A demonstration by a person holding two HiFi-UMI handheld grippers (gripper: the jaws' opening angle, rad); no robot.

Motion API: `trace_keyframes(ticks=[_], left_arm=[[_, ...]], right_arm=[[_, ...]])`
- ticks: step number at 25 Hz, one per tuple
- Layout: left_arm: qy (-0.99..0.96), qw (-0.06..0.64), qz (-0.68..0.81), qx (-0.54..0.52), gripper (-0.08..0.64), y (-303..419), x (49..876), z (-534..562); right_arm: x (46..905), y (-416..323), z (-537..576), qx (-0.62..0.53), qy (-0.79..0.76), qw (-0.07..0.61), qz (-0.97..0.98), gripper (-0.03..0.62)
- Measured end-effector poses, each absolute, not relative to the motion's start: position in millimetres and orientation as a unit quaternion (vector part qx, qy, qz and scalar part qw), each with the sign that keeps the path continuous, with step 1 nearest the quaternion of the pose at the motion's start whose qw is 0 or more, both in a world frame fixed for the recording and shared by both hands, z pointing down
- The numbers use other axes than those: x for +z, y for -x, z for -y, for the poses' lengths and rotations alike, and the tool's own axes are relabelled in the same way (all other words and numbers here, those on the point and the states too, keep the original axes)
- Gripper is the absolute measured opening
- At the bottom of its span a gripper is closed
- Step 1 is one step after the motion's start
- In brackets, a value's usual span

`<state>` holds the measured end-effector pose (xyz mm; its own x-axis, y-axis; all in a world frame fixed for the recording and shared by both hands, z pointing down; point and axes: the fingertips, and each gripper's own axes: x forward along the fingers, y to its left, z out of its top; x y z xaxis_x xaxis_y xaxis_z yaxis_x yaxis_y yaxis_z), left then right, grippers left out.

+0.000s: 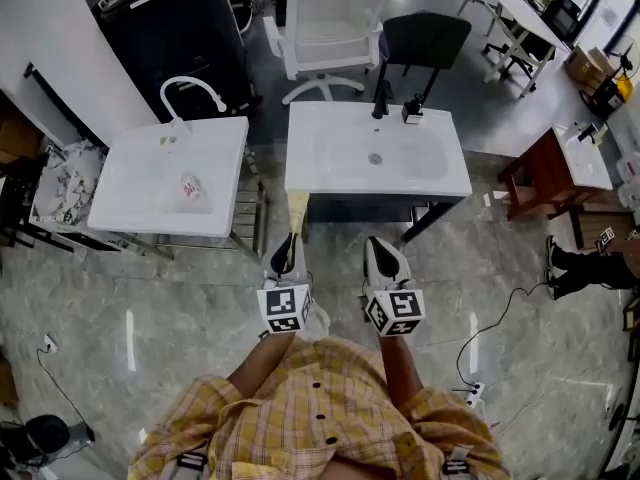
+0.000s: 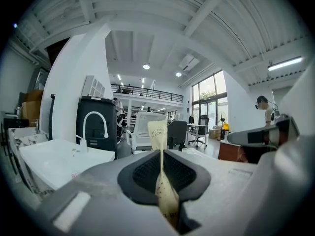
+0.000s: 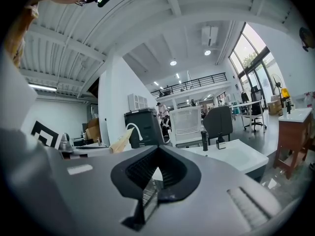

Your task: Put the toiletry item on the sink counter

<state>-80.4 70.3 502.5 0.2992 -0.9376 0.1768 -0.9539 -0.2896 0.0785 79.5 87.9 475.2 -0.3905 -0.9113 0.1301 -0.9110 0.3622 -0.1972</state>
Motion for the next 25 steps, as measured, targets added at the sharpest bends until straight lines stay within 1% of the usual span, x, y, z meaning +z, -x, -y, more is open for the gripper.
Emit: trace_keyframes(ticks=[14, 25], left_arm=[[-0.794, 0.098, 0.598, 0.048, 0.020, 92, 509, 56], [-0.791, 0.113, 0.599, 0.058, 0.020, 95, 524, 102]], right_arm=[[482, -71, 37, -0.125, 0.546, -0.015, -0.828, 0.002], [486, -91, 83, -0.129, 0.564, -0.024, -0.815, 0.002]])
